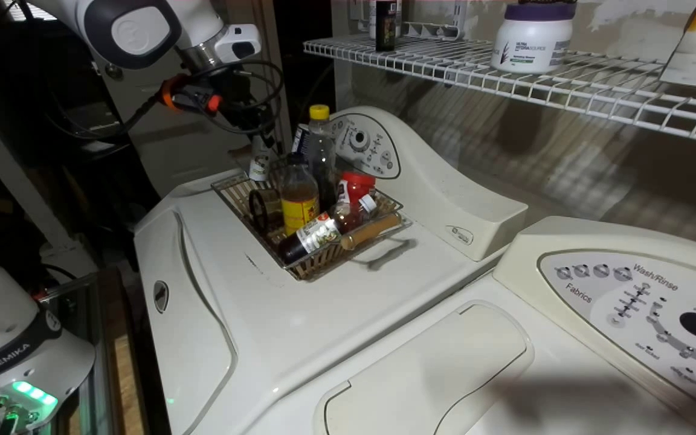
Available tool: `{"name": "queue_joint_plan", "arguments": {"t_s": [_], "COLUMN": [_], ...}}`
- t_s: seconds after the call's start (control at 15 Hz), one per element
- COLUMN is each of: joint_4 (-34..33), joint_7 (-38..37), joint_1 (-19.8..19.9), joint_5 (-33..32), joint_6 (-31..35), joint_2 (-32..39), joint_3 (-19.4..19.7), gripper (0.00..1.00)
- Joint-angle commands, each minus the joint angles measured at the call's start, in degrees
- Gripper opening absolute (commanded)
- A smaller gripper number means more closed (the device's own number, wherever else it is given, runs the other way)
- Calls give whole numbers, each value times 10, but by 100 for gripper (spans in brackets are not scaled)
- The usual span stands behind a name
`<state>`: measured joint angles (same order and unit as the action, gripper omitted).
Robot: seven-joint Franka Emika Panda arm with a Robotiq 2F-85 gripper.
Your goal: Remove the small white container from the bottom shelf and put it in the basket.
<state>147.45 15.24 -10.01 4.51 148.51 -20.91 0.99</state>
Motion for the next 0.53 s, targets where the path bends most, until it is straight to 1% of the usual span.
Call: {"name": "queue_joint_plan", "arguments": {"t_s": [0.0,0.2,0.47], "joint_4": [-23,-34,-49], "joint_7": [-3,1,12], "joint_1": [20,21,10], "joint_5": [-37,-40,-9], "joint_6": [-1,-1,-1], "joint_2": [26,42,60], "joint_3": [-10,-9,-1], "gripper": [20,20,20]}}
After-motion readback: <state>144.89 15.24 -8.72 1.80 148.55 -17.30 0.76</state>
